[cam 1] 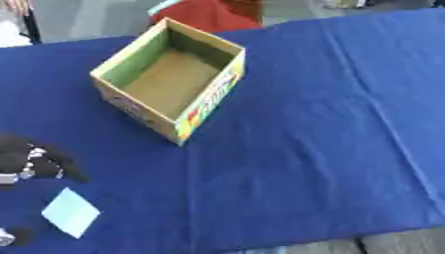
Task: Pick up objects on the table and place them in the box.
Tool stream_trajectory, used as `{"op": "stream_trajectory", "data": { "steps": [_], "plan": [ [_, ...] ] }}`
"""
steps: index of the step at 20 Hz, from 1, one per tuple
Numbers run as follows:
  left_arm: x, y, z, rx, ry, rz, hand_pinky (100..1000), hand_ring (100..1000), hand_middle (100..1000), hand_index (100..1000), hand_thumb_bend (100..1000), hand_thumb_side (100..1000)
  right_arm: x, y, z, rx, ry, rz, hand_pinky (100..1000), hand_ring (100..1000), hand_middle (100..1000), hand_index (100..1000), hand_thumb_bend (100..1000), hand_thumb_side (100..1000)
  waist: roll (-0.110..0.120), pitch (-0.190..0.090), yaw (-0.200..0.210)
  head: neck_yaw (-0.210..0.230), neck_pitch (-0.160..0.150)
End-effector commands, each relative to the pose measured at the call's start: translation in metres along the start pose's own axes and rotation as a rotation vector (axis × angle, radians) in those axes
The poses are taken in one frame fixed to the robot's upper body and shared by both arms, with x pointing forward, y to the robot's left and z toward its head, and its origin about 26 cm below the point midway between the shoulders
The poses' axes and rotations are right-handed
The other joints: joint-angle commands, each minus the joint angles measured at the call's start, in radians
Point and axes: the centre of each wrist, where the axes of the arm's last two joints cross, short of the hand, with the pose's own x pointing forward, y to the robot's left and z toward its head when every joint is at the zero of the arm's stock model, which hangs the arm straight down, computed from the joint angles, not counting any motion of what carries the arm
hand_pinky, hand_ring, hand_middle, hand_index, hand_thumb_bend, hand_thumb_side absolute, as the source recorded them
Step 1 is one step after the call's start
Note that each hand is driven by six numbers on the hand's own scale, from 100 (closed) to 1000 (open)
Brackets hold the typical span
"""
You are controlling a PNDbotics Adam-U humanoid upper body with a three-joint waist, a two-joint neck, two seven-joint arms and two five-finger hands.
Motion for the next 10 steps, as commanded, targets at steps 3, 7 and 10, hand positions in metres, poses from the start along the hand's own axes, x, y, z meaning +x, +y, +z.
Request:
{"op": "stream_trajectory", "data": {
  "steps": [3,7,10],
  "plan": [
    [0.0029,0.0057,0.0011,-0.007,0.006,0.005,818,853,799,937,441,187,0.0066,-0.0027,-0.0063,-0.004,-0.036,-0.009,679,709,838,779,100,1000,-0.002,-0.012,-0.002,-0.002,-0.004],
    [0.0035,0.0068,0.0000,-0.020,0.002,0.011,820,856,805,941,450,189,0.0067,-0.0027,-0.0064,-0.003,-0.037,-0.009,679,709,838,779,100,1000,-0.002,-0.012,-0.001,0.000,-0.003],
    [0.0038,0.0081,-0.0007,-0.033,0.008,0.009,828,867,825,943,453,181,0.0067,-0.0025,-0.0063,-0.002,-0.037,-0.010,679,709,838,779,100,1000,-0.002,-0.012,-0.001,0.001,-0.003]
  ]
}}
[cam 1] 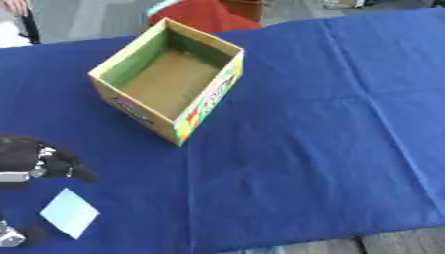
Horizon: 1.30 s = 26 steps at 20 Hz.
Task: Pick up objects on the table and place them in the box.
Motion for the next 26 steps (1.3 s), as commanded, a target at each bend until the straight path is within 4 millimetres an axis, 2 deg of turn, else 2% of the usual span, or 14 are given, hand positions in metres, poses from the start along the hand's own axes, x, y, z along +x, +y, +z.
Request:
{"op": "stream_trajectory", "data": {
  "steps": [1,2,3,5,26],
  "plan": [
    [0.002,0.008,0.004,-0.010,0.016,-0.027,829,869,830,941,440,159,0.007,-0.003,-0.006,-0.004,-0.035,-0.009,679,709,838,779,100,1000,-0.002,-0.012,0.001,0.002,-0.003],
    [0.002,0.008,0.004,-0.014,0.020,-0.030,829,869,830,941,440,159,0.007,-0.003,-0.006,-0.004,-0.035,-0.009,679,709,838,779,100,1000,-0.002,-0.012,0.001,0.001,-0.003],
    [0.002,0.008,0.004,-0.021,0.025,-0.032,833,875,860,939,387,100,0.007,-0.003,-0.006,-0.004,-0.034,-0.009,679,709,839,779,100,1000,-0.002,-0.011,0.001,0.001,-0.003],
    [0.003,0.006,0.002,-0.042,0.037,-0.035,836,879,880,941,370,100,0.007,-0.002,-0.006,-0.004,-0.034,-0.010,678,709,839,779,100,1000,-0.002,-0.011,0.000,0.002,-0.004],
    [0.006,0.005,-0.016,-0.102,0.172,-0.004,862,910,902,939,387,100,0.006,-0.002,-0.004,-0.005,-0.022,-0.020,676,708,841,778,100,1000,-0.004,0.001,-0.008,0.013,-0.011]
  ]
}}
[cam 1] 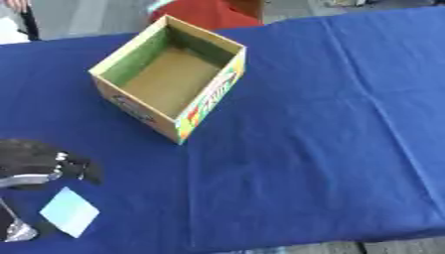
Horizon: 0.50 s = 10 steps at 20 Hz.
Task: Pick up objects on the table and place them in the box.
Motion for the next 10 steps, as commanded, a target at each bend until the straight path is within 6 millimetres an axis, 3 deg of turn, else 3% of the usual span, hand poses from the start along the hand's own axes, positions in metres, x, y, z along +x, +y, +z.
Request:
{"op": "stream_trajectory", "data": {
  "steps": [1,10],
  "plan": [
    [-0.004,0.004,0.003,-0.008,0.046,-0.020,866,914,907,938,392,100,0.006,-0.004,-0.005,-0.007,-0.028,-0.002,676,708,841,778,100,1000,-0.002,-0.010,0.000,0.004,-0.009],
    [-0.020,-0.007,-0.009,-0.037,0.096,-0.010,870,920,913,937,398,100,0.005,-0.004,-0.004,-0.008,-0.022,-0.006,675,707,842,777,100,1000,-0.002,-0.005,-0.001,0.005,-0.013]
  ]
}}
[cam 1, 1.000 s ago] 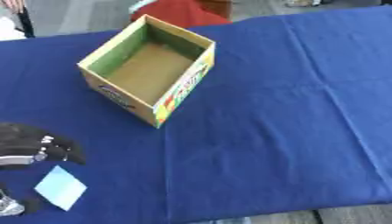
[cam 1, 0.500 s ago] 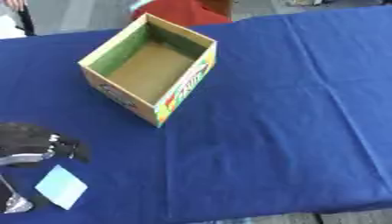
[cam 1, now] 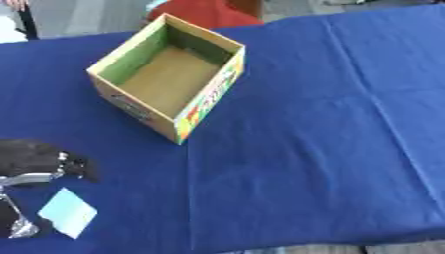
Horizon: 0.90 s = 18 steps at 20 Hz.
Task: Pick up objects on the table and place them in the box.
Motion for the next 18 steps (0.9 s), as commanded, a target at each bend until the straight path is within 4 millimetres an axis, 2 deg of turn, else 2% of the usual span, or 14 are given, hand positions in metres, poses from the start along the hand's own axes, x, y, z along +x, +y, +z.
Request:
{"op": "stream_trajectory", "data": {
  "steps": [1,6,9,10,12,13,15,16,17,18],
  "plan": [
    [-0.006,0.003,0.000,0.001,0.020,-0.017,872,922,916,937,399,100,0.006,-0.004,-0.006,-0.007,-0.031,0.002,675,707,842,777,100,1000,-0.002,-0.011,-0.001,0.005,-0.010],
    [-0.008,0.002,-0.011,0.013,0.011,-0.009,860,908,883,929,390,100,0.006,-0.004,-0.005,-0.008,-0.028,-0.002,675,707,843,777,100,1000,-0.003,-0.010,-0.003,0.004,-0.012],
    [-0.008,0.000,-0.016,0.007,-0.004,-0.010,819,866,813,912,391,100,0.006,-0.004,-0.005,-0.009,-0.026,-0.002,674,707,843,777,100,1000,-0.002,-0.009,-0.004,0.004,-0.011],
    [-0.008,0.000,-0.018,0.008,-0.010,-0.014,789,833,767,894,393,100,0.006,-0.004,-0.005,-0.010,-0.025,-0.002,674,707,843,777,100,1000,-0.002,-0.009,-0.004,0.003,-0.011],
    [-0.007,0.002,-0.018,0.028,-0.018,-0.021,709,741,618,840,371,100,0.005,-0.004,-0.005,-0.010,-0.024,-0.002,674,707,843,777,100,1000,-0.001,-0.009,-0.004,0.002,-0.010],
    [-0.006,0.002,-0.018,0.042,-0.019,-0.023,635,659,538,784,333,100,0.005,-0.004,-0.005,-0.010,-0.023,-0.002,674,707,843,777,100,1000,-0.001,-0.009,-0.004,0.001,-0.010],
    [-0.005,0.003,-0.018,0.076,-0.019,-0.019,520,547,443,690,236,100,0.005,-0.004,-0.005,-0.010,-0.023,-0.002,674,707,843,777,100,1000,-0.001,-0.009,-0.003,0.000,-0.010],
    [-0.005,0.004,-0.017,0.094,-0.019,-0.013,464,514,412,658,192,100,0.005,-0.004,-0.005,-0.010,-0.023,-0.001,675,708,843,777,100,1000,-0.001,-0.010,-0.003,0.000,-0.010],
    [-0.005,0.005,-0.016,0.109,-0.019,-0.008,440,490,391,628,100,100,0.005,-0.004,-0.005,-0.010,-0.023,-0.001,675,708,843,777,100,1000,-0.001,-0.010,-0.003,-0.001,-0.009],
    [-0.005,0.006,-0.014,0.124,-0.017,-0.004,425,481,386,618,100,100,0.005,-0.004,-0.005,-0.010,-0.023,-0.001,675,708,843,777,100,1000,-0.001,-0.010,-0.002,-0.001,-0.009]
  ]
}}
